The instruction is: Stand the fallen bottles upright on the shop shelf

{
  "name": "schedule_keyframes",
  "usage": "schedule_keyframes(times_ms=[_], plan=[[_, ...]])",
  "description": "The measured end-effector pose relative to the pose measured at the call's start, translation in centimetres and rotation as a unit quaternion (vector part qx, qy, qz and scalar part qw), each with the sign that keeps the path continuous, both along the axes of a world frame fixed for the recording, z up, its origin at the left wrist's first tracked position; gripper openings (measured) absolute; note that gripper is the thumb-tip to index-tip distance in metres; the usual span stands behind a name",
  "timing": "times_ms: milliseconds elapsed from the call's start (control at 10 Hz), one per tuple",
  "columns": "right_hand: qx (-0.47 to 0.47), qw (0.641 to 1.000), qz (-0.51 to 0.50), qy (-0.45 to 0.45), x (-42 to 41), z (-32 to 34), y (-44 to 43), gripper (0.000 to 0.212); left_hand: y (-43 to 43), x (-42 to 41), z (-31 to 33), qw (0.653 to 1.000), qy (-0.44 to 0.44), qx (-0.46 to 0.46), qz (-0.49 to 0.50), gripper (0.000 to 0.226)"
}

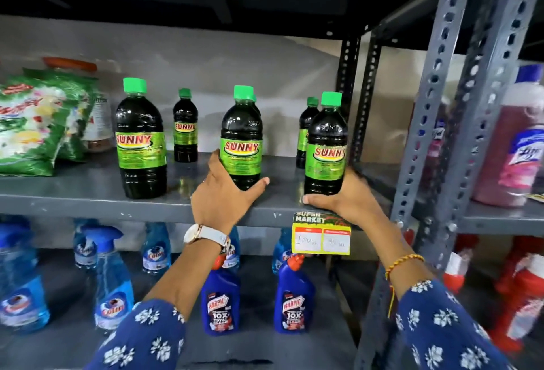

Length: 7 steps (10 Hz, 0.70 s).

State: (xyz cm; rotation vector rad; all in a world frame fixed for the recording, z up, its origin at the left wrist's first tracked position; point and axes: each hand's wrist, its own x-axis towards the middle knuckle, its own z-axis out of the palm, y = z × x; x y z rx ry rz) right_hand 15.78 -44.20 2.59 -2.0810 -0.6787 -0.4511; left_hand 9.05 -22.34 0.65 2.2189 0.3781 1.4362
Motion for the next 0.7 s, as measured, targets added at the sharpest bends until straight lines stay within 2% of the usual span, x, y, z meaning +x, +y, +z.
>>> schedule_keyframes(times_ms=[100,400,500,600,700], plan=[[-0.005,1.000,-0.014,0.000,-0.1,0.0,0.1,0.049,-0.1,0.0,0.0,1.000,-0.007,0.006,0.009,0.095],[-0.011,1.000,-0.023,0.000,-0.1,0.0,0.1,0.056,-0.3,-0.3,0.1,1.000,0.002,0.004,0.009,0.089],[-0.023,0.999,-0.029,0.011,0.3,-0.1,-0.1,0.072,-0.5,-0.4,0.0,1.000,0.004,0.005,0.003,0.090],[-0.027,0.999,-0.029,0.025,0.2,0.3,0.1,0.072,-0.4,-0.8,0.5,1.000,0.013,-0.011,-0.009,0.096],[0.017,0.999,-0.014,0.038,-0.8,0.9,0.0,0.068,-0.6,-1.0,0.4,0.999,0.035,-0.023,-0.025,0.105]])
